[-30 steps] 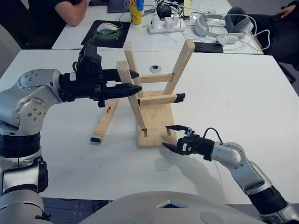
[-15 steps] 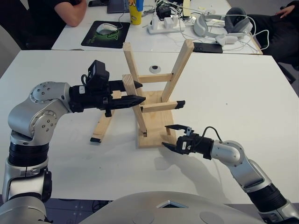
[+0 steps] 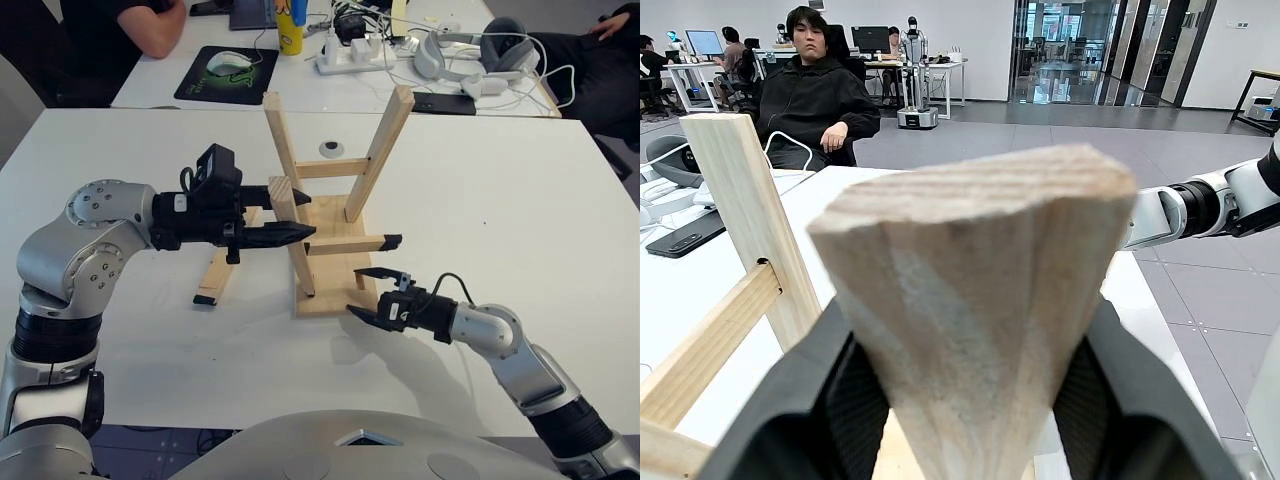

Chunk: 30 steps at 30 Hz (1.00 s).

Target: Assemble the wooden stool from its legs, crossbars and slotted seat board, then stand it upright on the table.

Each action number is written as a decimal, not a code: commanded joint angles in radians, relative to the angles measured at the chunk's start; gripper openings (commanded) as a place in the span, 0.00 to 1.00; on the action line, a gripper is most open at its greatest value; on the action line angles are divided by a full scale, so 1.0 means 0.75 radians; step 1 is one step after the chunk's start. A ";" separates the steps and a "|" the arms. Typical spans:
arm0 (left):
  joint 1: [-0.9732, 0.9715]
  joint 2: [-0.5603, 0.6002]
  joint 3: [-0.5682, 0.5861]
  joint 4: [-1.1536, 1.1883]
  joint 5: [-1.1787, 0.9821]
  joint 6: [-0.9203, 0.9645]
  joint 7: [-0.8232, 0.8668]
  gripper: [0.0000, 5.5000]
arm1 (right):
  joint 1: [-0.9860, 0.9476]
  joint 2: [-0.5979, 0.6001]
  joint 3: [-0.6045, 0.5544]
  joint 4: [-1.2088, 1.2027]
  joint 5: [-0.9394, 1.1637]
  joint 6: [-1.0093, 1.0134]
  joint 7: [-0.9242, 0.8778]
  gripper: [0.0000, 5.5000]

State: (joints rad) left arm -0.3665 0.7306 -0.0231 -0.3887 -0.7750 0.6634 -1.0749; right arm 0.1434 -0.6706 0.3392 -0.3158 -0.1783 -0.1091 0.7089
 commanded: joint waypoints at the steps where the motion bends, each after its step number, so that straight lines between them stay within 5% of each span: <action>1: 0.084 0.072 -0.077 0.009 0.124 -0.023 -0.029 0.36 | 0.074 -0.023 0.053 0.062 -0.072 0.099 0.026 0.61; 30: 0.118 0.073 -0.218 0.173 0.339 -0.291 -0.053 0.36 | 0.088 0.002 0.122 0.045 -0.057 0.278 0.031 0.61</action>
State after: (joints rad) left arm -0.3002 0.7726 -0.1486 -0.3490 -0.6032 0.4159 -1.1198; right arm 0.1455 -0.6511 0.3681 -0.3452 -0.1805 0.0211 0.6898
